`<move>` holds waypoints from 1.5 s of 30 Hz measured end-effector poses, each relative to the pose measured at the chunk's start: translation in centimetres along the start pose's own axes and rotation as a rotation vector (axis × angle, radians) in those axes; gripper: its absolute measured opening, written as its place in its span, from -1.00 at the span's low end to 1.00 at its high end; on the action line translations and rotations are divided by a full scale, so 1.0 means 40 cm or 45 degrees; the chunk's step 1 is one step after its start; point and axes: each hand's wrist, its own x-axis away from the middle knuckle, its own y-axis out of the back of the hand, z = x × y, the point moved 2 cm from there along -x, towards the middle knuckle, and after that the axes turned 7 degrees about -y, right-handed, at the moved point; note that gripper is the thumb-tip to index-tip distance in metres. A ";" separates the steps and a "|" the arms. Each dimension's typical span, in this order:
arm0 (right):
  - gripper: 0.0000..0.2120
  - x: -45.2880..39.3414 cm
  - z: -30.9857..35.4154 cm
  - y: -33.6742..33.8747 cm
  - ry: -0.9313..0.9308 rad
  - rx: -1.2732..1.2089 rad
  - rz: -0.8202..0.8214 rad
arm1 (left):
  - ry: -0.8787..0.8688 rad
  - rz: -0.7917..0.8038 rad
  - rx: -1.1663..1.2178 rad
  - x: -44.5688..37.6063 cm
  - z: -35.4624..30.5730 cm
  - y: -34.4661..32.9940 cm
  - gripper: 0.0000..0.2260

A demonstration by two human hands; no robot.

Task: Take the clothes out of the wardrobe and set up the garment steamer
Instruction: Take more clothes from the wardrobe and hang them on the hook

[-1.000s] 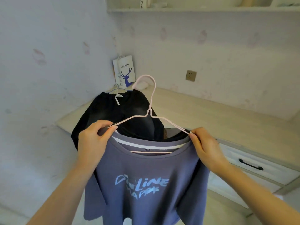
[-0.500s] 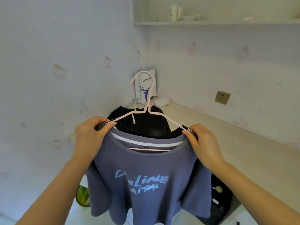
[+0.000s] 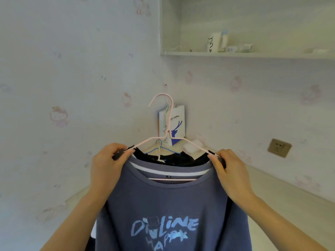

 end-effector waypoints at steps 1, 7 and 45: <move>-0.63 -0.030 0.000 -0.024 -0.014 0.021 -0.006 | 0.012 0.022 0.008 -0.029 0.022 -0.015 -0.97; -0.60 -0.169 -0.015 -0.153 -0.042 0.105 -0.053 | 0.056 0.138 -0.008 -0.154 0.147 -0.110 -0.95; -0.62 -0.642 -0.446 -0.876 -0.431 0.126 0.547 | 0.845 0.349 -0.405 -0.232 0.829 -0.550 -0.75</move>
